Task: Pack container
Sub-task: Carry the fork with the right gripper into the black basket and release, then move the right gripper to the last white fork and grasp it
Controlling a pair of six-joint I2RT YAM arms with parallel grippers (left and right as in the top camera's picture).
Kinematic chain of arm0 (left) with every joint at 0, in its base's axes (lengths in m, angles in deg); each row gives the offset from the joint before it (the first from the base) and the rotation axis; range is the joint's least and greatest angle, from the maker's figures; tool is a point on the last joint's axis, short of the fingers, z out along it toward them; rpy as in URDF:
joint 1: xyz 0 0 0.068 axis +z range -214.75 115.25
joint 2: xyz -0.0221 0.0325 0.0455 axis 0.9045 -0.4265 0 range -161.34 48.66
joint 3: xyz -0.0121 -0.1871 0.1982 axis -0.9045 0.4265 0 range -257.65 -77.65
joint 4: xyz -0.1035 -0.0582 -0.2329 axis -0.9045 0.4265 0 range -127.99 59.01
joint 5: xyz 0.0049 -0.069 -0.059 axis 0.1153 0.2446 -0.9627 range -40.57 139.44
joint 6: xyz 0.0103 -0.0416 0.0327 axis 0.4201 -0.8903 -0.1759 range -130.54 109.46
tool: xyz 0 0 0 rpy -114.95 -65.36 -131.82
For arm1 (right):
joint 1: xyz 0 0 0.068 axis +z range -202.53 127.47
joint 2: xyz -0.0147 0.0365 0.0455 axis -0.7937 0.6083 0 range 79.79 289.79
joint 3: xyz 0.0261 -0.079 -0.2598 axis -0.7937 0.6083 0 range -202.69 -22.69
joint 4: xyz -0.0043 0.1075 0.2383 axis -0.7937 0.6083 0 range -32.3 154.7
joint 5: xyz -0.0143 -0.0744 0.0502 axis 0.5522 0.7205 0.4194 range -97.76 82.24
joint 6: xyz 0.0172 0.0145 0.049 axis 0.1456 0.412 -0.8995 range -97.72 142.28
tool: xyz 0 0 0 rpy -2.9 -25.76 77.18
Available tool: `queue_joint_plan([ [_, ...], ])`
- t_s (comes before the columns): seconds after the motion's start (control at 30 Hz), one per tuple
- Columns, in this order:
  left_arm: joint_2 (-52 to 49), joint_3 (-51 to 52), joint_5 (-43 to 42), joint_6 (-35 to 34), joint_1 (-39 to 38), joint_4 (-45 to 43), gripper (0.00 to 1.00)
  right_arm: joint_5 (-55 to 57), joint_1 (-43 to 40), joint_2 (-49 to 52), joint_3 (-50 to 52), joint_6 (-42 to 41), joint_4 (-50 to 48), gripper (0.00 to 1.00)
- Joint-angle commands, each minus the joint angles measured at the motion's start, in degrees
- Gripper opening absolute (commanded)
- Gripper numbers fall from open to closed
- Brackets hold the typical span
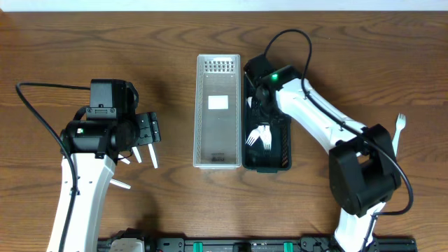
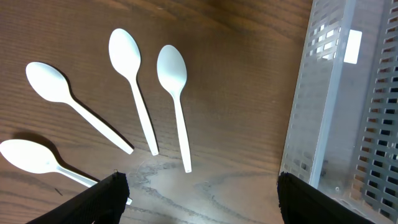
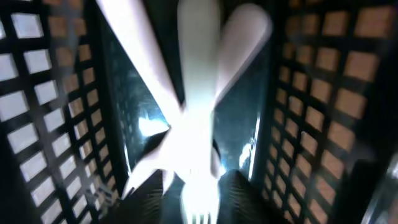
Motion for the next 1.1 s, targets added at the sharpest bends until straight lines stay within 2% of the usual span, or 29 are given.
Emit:
queue_joint_plan([
  [0.0,-0.04,-0.92,0.04,-0.11,-0.13,0.11,0.79,0.61,0.5,-1.49,-1.57,1.25,-0.31,0.49],
  [0.1,-0.04,-0.92,0.07,-0.11,-0.13,0.11,0.79,0.66,0.26,-3.26,-4.04,4.57,0.81,0.57],
  [0.27,-0.04,-0.92,0.04,-0.11,-0.13,0.11,0.79,1.38,-3.87,-9.4,-11.39,6.47,5.49,0.59],
  [0.4,-0.04,-0.92,0.07,-0.11,-0.13,0.11,0.79,1.77,-12.87,-16.17,-15.3,6.86,8.52,0.62],
  [0.57,-0.04,-0.92,0.04,-0.11,-0.13,0.09,0.79,1.77,-29.88,-22.29,-15.5,8.66,12.48,0.76],
  [0.73,-0.04,-0.92,0.04,-0.11,-0.13,0.09,0.79,1.53,-47.08,-21.68,-14.64,15.52,15.54,0.91],
  [0.83,-0.04,-0.92,0.07,-0.11,-0.13,0.09,0.79,0.26,-54.29,-19.69,-13.11,21.2,14.67,0.94],
  [0.97,-0.04,-0.92,0.04,-0.11,-0.13,0.09,0.79,0.15,-59.8,-15.61,-10.16,26.56,12.44,0.95],
  [1.07,-0.04,-0.92,0.07,-0.11,-0.13,0.09,0.79,-0.07,-62.07,-11.43,-8.15,27.17,10.73,0.96],
])
